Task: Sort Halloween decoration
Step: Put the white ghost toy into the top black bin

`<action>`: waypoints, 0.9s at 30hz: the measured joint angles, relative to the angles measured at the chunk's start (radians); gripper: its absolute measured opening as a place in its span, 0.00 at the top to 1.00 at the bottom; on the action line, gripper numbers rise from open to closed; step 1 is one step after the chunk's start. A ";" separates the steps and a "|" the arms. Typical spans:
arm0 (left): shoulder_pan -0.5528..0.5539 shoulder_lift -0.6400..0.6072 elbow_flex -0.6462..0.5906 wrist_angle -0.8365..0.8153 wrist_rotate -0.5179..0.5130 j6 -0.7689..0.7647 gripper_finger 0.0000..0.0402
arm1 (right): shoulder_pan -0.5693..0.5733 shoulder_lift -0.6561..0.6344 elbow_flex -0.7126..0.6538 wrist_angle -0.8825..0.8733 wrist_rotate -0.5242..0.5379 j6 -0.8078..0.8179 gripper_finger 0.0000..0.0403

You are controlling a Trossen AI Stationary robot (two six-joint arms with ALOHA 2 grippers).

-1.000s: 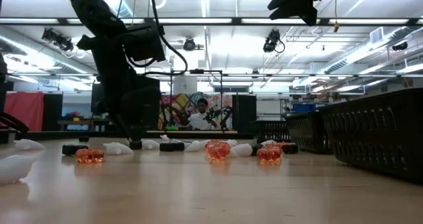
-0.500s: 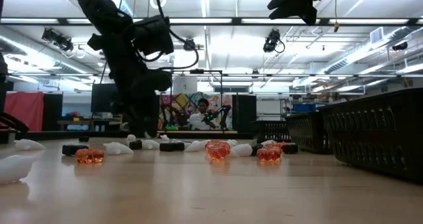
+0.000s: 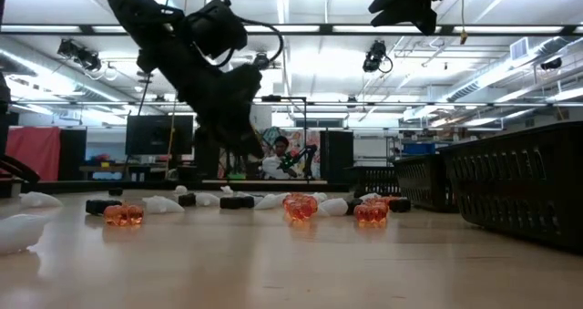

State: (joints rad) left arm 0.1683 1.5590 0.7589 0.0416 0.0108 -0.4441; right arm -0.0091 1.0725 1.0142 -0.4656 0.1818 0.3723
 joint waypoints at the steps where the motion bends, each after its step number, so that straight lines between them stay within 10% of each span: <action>1: 0.004 0.003 0.001 0.026 0.000 0.002 0.86 | -0.001 0.000 0.000 0.000 0.000 -0.001 0.67; 8: 0.052 0.123 0.159 0.039 -0.003 0.074 0.86 | -0.007 0.000 0.000 -0.004 -0.002 -0.001 0.67; 27: 0.161 0.713 1.065 -0.247 0.050 0.283 0.83 | 0.021 -0.077 0.000 -0.011 0.012 0.103 0.67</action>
State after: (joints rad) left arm 0.3290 2.2718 1.8243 -0.2051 0.0612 -0.1608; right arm 0.0115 0.9950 1.0145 -0.4765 0.1935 0.4749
